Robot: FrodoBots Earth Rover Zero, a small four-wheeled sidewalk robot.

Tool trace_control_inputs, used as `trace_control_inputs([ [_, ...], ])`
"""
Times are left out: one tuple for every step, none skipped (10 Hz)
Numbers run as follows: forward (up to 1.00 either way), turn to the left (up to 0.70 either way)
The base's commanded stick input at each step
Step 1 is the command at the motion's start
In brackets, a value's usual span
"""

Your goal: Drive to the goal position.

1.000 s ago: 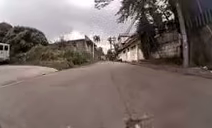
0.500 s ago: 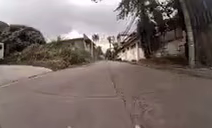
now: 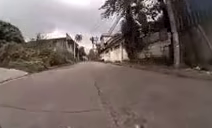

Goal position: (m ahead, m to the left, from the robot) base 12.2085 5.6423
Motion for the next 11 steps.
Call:
trace_control_inputs([
  [0.91,-0.32],
  [0.91,-0.08],
  [0.91,0.03],
  [0.91,0.03],
  [0.91,0.03],
  [0.91,0.03],
  [0.91,0.03],
  [0.91,0.03],
  [0.9,0.03],
  [0.88,0.03],
  [0.81,0.03],
])
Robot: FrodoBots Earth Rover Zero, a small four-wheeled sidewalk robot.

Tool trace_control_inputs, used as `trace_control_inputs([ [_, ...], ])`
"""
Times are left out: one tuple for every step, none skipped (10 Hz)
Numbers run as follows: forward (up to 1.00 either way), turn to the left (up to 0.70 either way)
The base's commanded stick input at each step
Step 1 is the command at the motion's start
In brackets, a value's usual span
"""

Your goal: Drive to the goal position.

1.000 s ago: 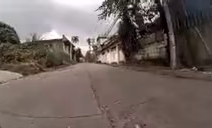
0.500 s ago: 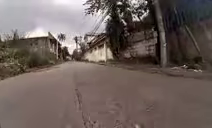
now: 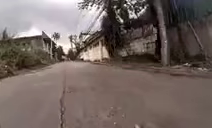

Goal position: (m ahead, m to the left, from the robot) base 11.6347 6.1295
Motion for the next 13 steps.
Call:
trace_control_inputs([
  [0.74,0.06],
  [0.74,0.35],
  [0.71,0.23],
  [0.67,0.03],
  [0.68,0.03],
  [0.68,0.03],
  [0.68,0.03],
  [0.68,0.03],
  [0.68,0.03],
  [0.63,0.03],
  [0.58,0.03],
  [0.55,0.03],
  [0.55,0.03],
])
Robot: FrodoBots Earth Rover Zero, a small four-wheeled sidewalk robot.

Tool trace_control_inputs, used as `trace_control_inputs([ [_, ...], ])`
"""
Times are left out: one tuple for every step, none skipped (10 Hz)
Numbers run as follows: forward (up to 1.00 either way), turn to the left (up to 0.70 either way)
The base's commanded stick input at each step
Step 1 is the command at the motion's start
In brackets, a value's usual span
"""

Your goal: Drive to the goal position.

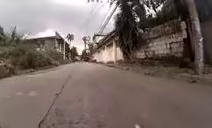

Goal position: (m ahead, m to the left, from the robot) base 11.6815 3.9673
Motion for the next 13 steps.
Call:
trace_control_inputs([
  [0.55,0.03],
  [0.55,0.03],
  [0.55,0.03],
  [0.55,0.03],
  [0.55,0.03],
  [0.55,0.03],
  [0.55,0.03],
  [0.55,0.03],
  [0.55,0.03],
  [0.55,0.03],
  [0.55,0.03],
  [0.55,0.03],
  [0.55,0.03],
])
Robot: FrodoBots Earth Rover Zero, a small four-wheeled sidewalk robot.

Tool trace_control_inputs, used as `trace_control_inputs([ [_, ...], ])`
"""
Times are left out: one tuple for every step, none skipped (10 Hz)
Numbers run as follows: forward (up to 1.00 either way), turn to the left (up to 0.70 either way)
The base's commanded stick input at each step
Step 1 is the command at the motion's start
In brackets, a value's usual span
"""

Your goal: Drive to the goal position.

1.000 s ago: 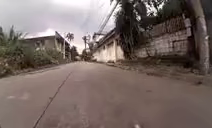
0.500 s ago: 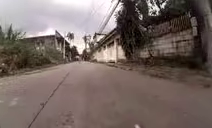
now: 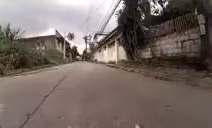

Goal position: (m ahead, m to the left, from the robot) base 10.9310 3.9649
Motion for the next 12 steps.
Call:
trace_control_inputs([
  [0.55,0.03],
  [0.55,0.03],
  [0.55,0.03],
  [0.55,0.03],
  [0.55,0.03],
  [0.55,0.03],
  [0.51,0.03],
  [0.48,0.03],
  [0.44,0.05],
  [0.48,0.18],
  [0.5,0.03],
  [0.5,0.03],
])
